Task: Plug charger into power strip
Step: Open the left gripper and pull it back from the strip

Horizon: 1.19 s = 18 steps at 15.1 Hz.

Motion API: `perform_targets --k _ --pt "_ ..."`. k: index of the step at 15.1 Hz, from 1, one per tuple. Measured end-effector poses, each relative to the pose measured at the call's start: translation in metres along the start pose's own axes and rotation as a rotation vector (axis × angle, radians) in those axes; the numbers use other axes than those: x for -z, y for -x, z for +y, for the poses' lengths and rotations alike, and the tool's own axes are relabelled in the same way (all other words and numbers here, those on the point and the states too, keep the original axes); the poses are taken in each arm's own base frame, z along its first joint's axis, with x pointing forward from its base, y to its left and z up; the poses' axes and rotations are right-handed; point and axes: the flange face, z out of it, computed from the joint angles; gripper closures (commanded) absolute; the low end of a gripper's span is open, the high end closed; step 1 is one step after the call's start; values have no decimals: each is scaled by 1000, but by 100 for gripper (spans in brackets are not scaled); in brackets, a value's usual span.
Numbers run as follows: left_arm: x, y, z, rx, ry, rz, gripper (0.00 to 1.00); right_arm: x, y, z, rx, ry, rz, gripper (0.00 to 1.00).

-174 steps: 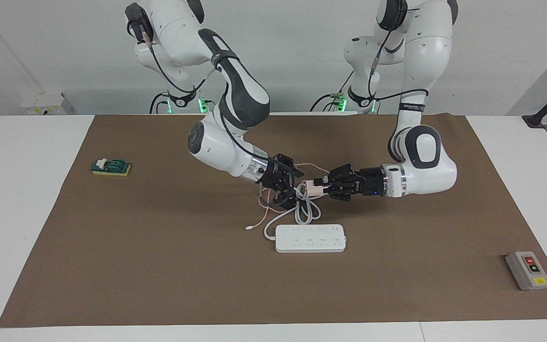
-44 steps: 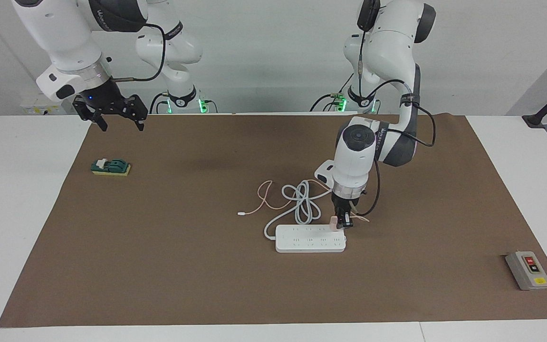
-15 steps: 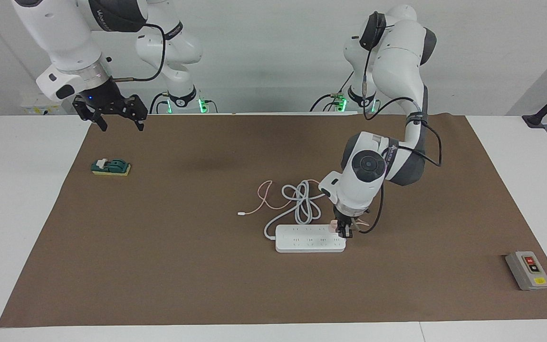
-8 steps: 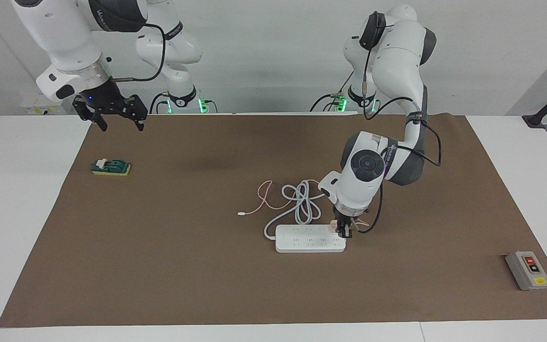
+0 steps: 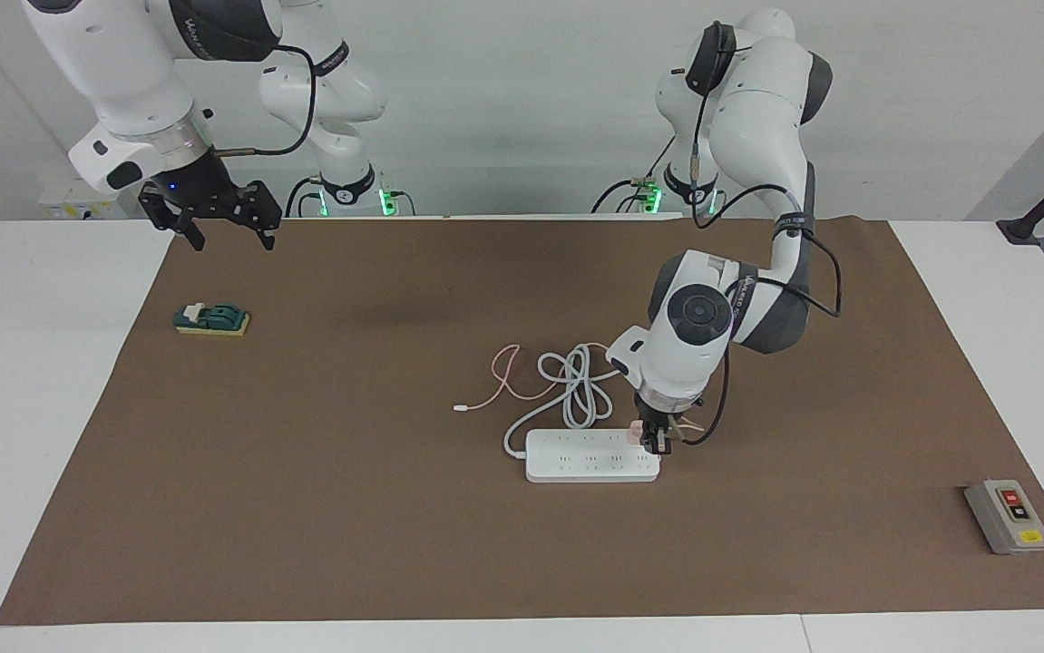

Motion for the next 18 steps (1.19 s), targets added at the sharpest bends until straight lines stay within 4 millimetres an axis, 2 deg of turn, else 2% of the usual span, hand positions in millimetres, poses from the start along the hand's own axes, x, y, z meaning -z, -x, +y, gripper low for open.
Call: perform_targets --k 3,7,11,15,18 --pt "24 -7 -4 12 -62 48 0 0 0 0 0 0 0 0" --pt "80 3 -2 40 -127 70 0 0 0 0 0 0 0 0" --pt "150 53 16 168 -83 86 0 0 0 0 0 0 0 0" --pt "222 92 46 520 -67 92 0 0 0 0 0 0 0 0" --pt "253 129 71 774 1 77 0 0 0 0 0 0 0 0"
